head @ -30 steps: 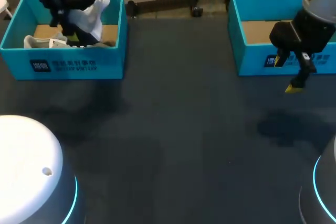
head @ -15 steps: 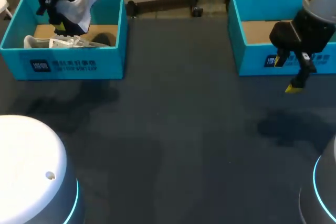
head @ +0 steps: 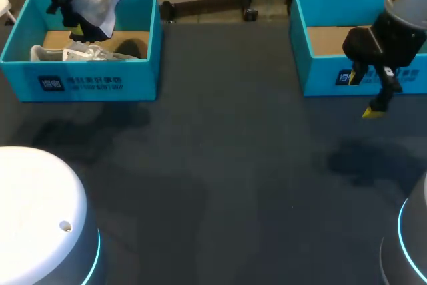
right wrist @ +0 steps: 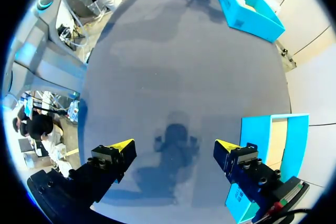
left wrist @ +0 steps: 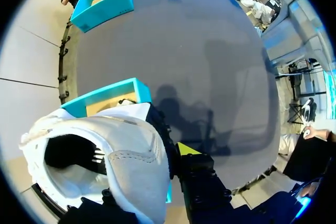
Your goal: Take the shoe out of the shoebox, open the shoe tongue, remove and reinsert the insole, then place the shoe into the shoebox
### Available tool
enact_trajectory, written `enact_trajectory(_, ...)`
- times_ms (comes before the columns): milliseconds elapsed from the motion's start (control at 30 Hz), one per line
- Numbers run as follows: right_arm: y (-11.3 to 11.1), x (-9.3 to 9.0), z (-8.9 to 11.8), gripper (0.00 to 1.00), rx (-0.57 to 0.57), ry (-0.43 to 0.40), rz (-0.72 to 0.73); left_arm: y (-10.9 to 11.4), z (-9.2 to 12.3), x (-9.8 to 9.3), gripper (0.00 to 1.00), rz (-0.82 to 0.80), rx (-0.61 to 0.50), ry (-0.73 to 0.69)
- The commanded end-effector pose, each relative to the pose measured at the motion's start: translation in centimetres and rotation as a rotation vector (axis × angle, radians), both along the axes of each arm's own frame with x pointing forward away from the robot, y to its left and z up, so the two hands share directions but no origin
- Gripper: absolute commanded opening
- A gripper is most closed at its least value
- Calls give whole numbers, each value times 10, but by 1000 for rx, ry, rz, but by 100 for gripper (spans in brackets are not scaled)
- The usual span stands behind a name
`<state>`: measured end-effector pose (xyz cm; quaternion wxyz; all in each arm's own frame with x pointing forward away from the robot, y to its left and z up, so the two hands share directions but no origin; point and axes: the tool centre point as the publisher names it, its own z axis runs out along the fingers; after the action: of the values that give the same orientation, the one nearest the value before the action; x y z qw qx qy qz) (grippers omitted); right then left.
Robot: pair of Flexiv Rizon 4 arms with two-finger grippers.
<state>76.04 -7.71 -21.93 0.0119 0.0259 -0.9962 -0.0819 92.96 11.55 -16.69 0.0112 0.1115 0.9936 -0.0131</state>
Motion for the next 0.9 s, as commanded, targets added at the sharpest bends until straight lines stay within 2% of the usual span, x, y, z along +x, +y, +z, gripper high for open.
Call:
enact_trajectory(33, 0, 0, -1, 100, -1, 0, 0, 0, 1, 0, 0, -1, 0, -3)
enact_trajectory(233, 0, 0, -1, 100, -1, 0, 0, 0, 1, 0, 0, -1, 0, -3)
enact_trajectory(333, 0, 0, -1, 100, -1, 0, 0, 11, 2, 13, 0, -4, -2, 0)
enact_trajectory(433, 0, 0, -1, 100, -1, 0, 0, 28, 6, 34, 0, 11, -16, 14)
enact_trajectory(533, 0, 0, -1, 100, -1, 0, 0, 38, 8, 45, 0, 24, -17, 8)
enact_trajectory(633, 0, 0, -1, 100, -1, 0, 0, 59, 9, 66, 0, 56, -17, 5)
enact_trajectory(900, 0, 0, -1, 100, -1, 0, 0, 97, 4, 95, 0, 66, -32, 6)
